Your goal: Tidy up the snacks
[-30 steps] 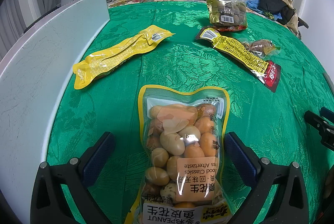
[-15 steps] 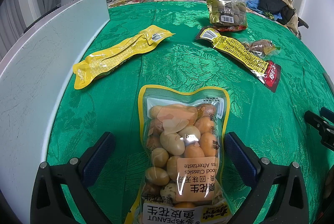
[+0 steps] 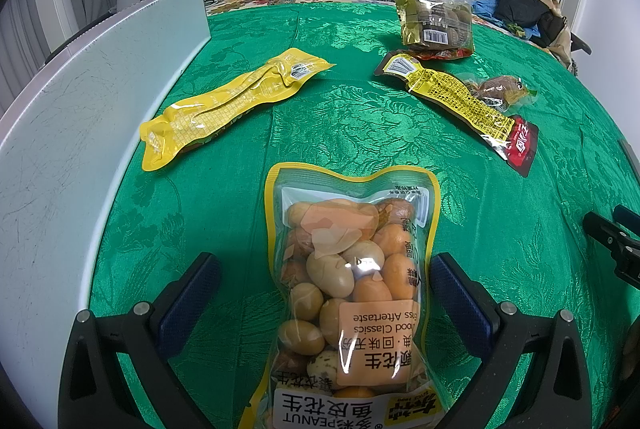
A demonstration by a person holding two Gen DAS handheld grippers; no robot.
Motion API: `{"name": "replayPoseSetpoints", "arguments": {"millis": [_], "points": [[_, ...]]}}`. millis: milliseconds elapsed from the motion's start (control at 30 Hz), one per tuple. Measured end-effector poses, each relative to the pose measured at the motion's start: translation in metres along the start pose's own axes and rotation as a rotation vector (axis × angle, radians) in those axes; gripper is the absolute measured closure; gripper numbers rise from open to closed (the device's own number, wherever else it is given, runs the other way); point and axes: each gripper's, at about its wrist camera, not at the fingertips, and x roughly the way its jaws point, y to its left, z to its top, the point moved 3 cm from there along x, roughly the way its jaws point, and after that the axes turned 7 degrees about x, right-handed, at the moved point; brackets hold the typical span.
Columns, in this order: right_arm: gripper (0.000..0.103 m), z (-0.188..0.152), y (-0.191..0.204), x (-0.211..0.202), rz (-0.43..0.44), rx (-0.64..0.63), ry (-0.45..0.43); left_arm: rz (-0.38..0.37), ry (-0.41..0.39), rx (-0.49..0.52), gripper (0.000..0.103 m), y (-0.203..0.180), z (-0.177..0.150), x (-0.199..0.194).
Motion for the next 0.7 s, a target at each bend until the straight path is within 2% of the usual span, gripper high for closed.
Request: {"name": "replayPoseSetpoints", "arguments": {"millis": [700], "points": [[0.012, -0.0003, 0.0, 0.0005, -0.006, -0.001, 0.001, -0.002, -0.001, -0.001, 0.0, 0.0, 0.0, 0.0005]]}}
